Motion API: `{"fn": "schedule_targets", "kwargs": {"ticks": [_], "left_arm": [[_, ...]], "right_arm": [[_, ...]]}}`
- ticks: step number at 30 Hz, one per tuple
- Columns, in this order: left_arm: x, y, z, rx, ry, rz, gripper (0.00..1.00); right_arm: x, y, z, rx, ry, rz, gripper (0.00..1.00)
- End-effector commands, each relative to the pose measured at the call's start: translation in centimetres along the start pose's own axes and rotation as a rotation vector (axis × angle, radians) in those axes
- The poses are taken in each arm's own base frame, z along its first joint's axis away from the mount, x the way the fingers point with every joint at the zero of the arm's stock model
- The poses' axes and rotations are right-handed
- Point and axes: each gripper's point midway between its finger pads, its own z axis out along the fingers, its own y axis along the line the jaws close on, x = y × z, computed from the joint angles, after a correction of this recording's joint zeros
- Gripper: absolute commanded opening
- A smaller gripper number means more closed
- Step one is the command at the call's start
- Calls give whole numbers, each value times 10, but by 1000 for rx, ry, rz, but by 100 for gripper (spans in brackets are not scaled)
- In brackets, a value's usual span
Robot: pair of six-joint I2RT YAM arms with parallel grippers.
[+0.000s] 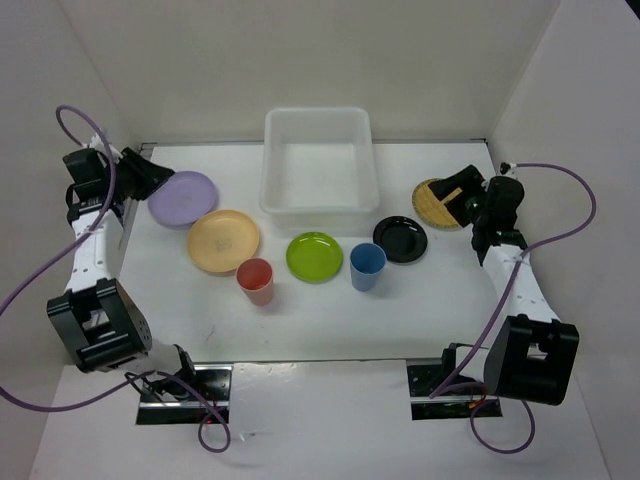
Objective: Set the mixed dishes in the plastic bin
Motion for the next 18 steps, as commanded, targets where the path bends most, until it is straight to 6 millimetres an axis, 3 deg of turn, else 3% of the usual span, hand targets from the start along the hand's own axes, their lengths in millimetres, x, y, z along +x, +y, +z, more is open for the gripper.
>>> {"fn": "schedule_targets", "kwargs": {"ticks": [1, 2, 3, 5, 9, 15, 18], "left_arm": [[-2, 15, -1, 15, 3, -69, 44], [5, 30, 7, -19, 28, -78, 80], [2, 39, 11, -55, 25, -74, 83], [8, 59, 22, -105, 56, -84, 86], [11, 104, 30, -282, 88, -81, 84], [6, 156, 30, -507, 83, -74, 83], [19, 180, 40, -565, 156, -78, 77]], "right_arm": [[-33, 24, -10, -29, -85, -54, 82], [-38, 30, -13, -43, -99, -60, 82], [-38, 35, -16, -61, -96, -64, 83], [-52, 60, -25, -124, -121, -106, 84], [-57, 86, -33, -161, -109, -180, 85], [-24, 120, -38, -248, -24, -221, 87], [-12, 133, -39, -289, 4, -235, 87]]}}
